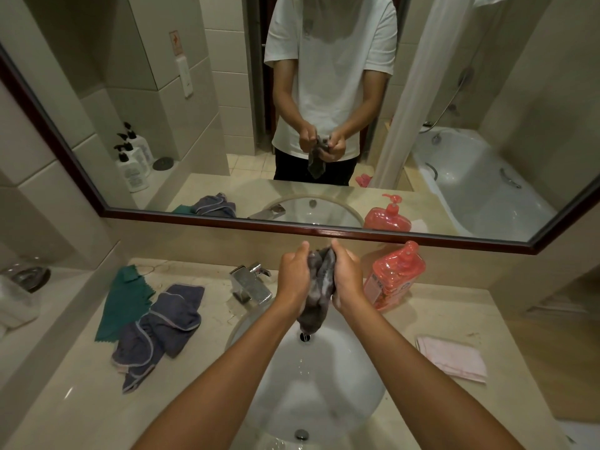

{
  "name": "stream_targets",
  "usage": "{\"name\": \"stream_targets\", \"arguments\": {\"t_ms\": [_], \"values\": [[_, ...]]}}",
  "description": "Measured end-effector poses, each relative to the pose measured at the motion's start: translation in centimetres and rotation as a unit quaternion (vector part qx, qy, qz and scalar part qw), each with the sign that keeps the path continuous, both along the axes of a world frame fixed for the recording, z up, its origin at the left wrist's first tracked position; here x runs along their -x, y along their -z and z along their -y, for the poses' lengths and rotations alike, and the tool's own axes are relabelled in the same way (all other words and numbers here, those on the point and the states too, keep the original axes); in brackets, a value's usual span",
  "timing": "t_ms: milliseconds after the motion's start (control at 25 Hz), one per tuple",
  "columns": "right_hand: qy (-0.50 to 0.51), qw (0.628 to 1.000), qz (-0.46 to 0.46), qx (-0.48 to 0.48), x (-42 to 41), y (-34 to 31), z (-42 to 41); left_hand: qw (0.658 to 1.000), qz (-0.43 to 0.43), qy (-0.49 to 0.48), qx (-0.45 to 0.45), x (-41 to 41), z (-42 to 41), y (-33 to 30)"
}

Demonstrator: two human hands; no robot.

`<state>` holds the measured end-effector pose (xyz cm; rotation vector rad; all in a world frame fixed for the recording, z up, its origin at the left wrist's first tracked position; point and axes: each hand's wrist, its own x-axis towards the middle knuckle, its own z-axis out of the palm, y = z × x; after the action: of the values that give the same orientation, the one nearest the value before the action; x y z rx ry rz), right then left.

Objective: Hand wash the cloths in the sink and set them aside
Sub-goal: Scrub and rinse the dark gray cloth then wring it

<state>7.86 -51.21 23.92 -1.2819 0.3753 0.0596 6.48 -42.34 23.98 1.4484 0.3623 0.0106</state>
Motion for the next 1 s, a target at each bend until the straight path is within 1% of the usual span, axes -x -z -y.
{"name": "stream_targets", "arguments": {"t_ms": [40, 120, 200, 280, 360, 440, 560, 640, 760, 920, 1000], "values": [[0.009, 1.000, 0.009, 0.017, 0.3, 0.1, -0.1, 1.000, 0.003, -0.022, -0.023, -0.1, -0.3, 0.0], [0.015, 0.995, 0.049, 0.085, 1.2, 0.1, -1.0, 0.997, 0.000, -0.038, -0.063, -0.5, -0.5, -0.1], [0.016, 0.980, 0.095, 0.173, 1.7, -0.3, -2.2, 0.997, -0.009, -0.018, -0.081, -0.7, -0.3, -0.4], [0.029, 0.964, 0.098, 0.244, 1.2, -1.1, -2.3, 0.995, -0.006, 0.011, -0.095, -0.4, 0.5, -0.3], [0.041, 0.967, 0.073, 0.242, 0.3, -1.9, -1.6, 0.992, 0.009, 0.027, -0.124, 0.2, 1.0, -0.2], [0.041, 0.969, 0.059, 0.235, 0.6, -1.6, -1.7, 0.990, 0.012, 0.020, -0.142, 0.0, 0.8, -0.4], [0.009, 0.968, 0.081, 0.239, 2.6, -0.2, -2.9, 0.990, -0.003, 0.003, -0.140, -0.9, -0.2, -0.7], [0.018, 0.965, 0.075, 0.250, 2.1, -0.5, -2.7, 0.990, -0.003, 0.006, -0.143, -0.5, 0.1, -0.4], [0.029, 0.971, 0.061, 0.231, 0.5, -1.5, -1.9, 0.989, 0.010, 0.005, -0.151, 0.4, 0.7, 0.1], [-0.003, 0.965, 0.097, 0.242, 2.4, -0.7, -2.9, 0.992, -0.015, -0.015, -0.127, -0.7, -0.4, -0.7], [0.002, 0.964, 0.097, 0.249, 2.1, -0.8, -2.6, 0.989, 0.001, -0.008, -0.146, 0.0, -0.1, -0.5]]}}
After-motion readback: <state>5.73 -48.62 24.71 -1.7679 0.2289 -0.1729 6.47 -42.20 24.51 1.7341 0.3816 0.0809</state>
